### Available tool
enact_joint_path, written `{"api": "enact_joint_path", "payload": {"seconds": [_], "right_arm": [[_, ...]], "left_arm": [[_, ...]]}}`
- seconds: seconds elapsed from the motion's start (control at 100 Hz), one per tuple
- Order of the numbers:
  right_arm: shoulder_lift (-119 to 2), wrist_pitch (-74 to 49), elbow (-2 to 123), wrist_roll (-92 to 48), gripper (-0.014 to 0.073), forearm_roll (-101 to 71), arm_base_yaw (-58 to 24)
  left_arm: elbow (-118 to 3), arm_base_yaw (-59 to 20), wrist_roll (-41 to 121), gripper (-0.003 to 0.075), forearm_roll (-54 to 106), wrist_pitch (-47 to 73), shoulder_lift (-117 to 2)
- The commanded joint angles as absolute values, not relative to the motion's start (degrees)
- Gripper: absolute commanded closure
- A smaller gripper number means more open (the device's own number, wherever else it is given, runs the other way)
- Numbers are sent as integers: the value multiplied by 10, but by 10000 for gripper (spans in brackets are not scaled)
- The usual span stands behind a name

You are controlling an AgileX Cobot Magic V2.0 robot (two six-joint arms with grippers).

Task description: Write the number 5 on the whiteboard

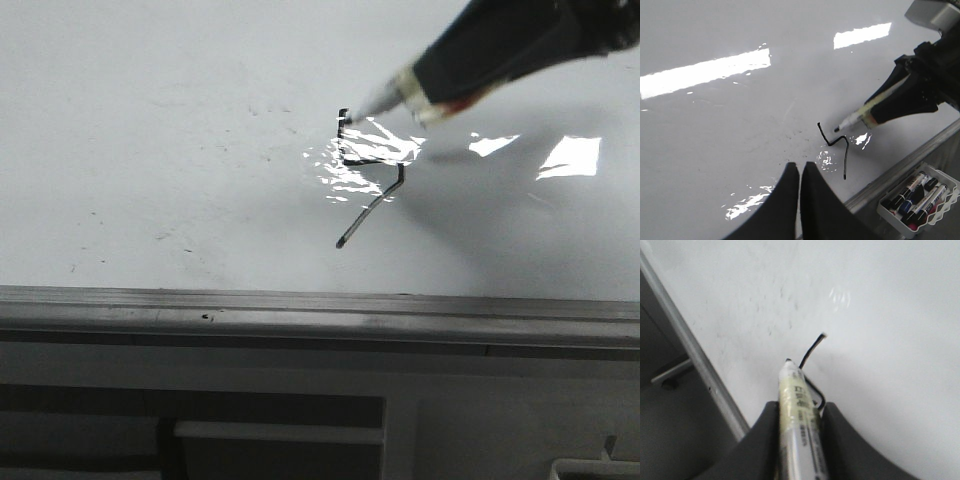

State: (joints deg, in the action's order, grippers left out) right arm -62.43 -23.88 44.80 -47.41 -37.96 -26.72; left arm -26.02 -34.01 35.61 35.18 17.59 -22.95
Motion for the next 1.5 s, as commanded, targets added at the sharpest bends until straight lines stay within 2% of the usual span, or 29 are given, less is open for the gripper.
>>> {"api": "enact_joint_path", "payload": {"seconds": [0.0,0.58,1.25,1.49], "right_arm": [[-610,-184,470,-472,636,-373,-262],[-680,-156,470,-472,636,-370,-254],[-623,-243,468,-442,636,-323,-138],[-617,-253,468,-442,636,-319,-134]], "left_arm": [[-275,-339,351,741,364,140,-232],[-275,-339,351,741,364,143,-232],[-275,-339,351,741,364,143,-232],[-275,-339,351,740,373,143,-232]]}}
